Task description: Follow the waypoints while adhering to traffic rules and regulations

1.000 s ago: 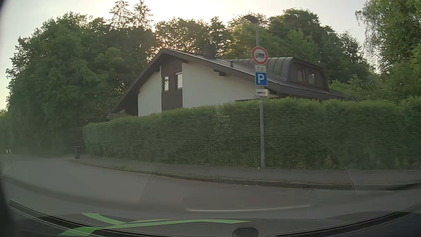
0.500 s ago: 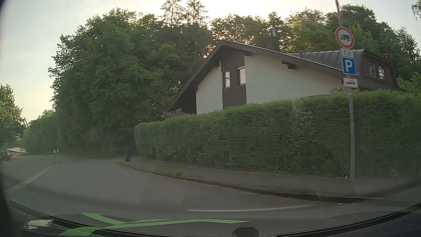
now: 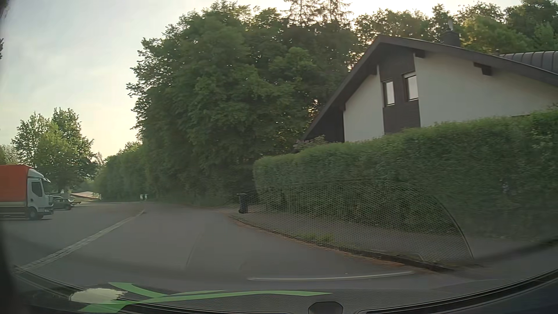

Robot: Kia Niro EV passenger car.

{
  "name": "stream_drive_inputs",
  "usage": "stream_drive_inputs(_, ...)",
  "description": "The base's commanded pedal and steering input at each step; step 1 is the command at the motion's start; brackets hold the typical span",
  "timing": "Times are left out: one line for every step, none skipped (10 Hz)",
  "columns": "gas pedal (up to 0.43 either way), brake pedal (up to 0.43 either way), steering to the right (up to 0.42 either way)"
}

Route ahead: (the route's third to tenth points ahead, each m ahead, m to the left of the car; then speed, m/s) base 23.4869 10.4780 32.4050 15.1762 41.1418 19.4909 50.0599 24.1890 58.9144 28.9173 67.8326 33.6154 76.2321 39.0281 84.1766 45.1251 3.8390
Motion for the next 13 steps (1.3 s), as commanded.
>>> stream_drive_inputs(0.0, 0.0, -0.425)
stream_drive_inputs(0.0, 0.0, -0.386)
stream_drive_inputs(0.0, 0.0, -0.343)
stream_drive_inputs(0.0, 0.0, -0.302)
stream_drive_inputs(0.0, 0.0, -0.267)
stream_drive_inputs(0.0, 0.0, -0.234)
stream_drive_inputs(0.0, 0.0, -0.202)
stream_drive_inputs(0.0, 0.0, -0.18)
stream_drive_inputs(0.0, 0.0, -0.17)
stream_drive_inputs(0.0, 0.0, -0.165)
stream_drive_inputs(0.0, 0.0, -0.155)
stream_drive_inputs(0.0, 0.0, -0.137)
stream_drive_inputs(0.0, 0.0, -0.11)
